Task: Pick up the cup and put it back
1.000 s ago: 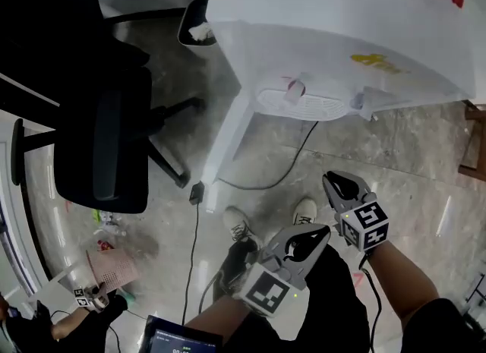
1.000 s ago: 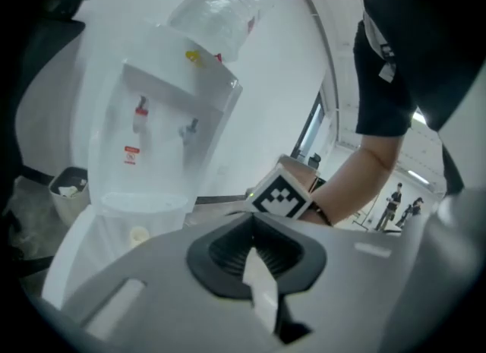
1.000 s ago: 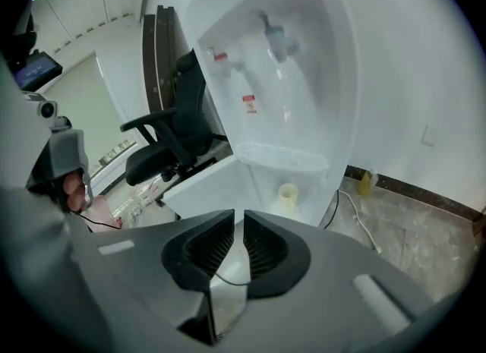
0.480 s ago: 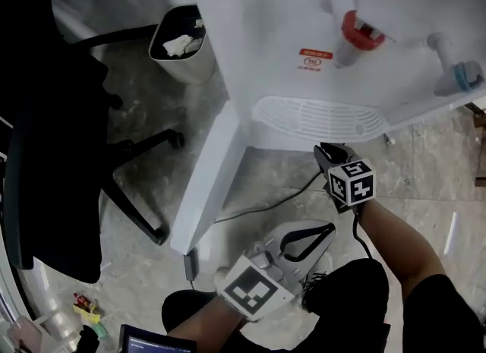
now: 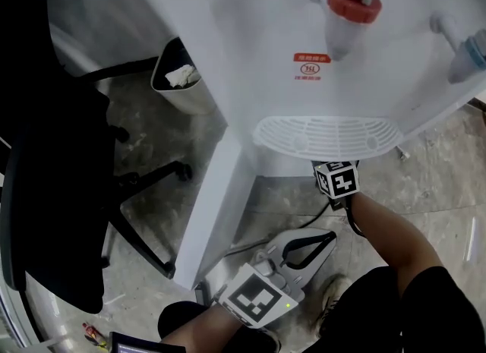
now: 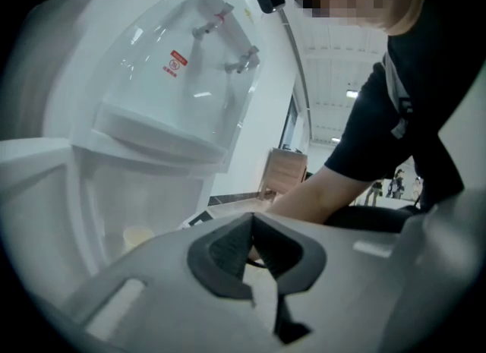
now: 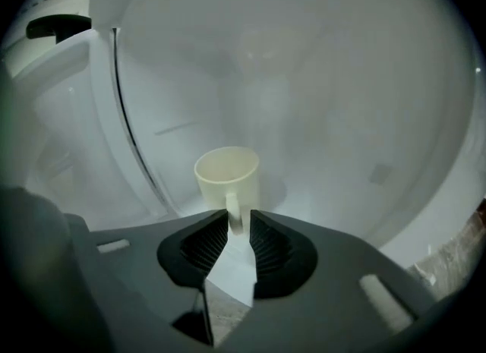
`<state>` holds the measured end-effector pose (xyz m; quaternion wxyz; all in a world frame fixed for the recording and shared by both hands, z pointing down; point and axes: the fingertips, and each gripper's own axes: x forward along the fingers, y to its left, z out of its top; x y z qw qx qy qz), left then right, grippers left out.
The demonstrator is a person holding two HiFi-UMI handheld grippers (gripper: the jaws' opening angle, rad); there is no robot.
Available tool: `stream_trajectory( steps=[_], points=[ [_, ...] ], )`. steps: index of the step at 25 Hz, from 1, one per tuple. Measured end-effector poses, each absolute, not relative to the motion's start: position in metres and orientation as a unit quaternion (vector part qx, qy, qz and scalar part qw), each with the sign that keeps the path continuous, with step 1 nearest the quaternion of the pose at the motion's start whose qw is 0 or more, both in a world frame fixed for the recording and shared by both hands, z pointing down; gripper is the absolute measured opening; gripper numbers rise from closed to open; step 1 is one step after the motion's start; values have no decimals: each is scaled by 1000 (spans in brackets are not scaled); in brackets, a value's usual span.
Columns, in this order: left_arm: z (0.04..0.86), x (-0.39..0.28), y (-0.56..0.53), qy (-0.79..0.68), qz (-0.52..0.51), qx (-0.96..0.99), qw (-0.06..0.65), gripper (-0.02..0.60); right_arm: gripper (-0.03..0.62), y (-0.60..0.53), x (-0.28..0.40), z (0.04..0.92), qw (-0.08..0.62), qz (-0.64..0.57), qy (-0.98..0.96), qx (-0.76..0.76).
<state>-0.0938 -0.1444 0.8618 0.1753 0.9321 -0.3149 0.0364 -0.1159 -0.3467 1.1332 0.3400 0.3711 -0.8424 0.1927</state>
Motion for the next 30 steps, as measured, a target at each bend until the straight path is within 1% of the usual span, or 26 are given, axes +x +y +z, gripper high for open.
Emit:
stream_trajectory(
  steps=[4, 5, 14, 22, 30],
  points=[
    [869, -88, -146, -310, 12, 929, 201, 5, 95, -354, -125, 1141, 333, 205, -849, 357],
    [869, -87, -146, -307, 8, 929, 206, 4, 85, -356, -127, 1142, 333, 203, -850, 353],
    [875, -77, -135, -287, 32, 933, 217, 4, 55, -362, -137, 1143, 347, 164, -862, 332],
    [879, -78, -132, -279, 25, 930, 238, 3, 51, -344, -130, 1121, 325, 179, -874, 315],
    [879, -78, -130, -272, 21, 931, 243, 4, 52, -304, -117, 1087, 314, 156, -893, 281]
  ],
)
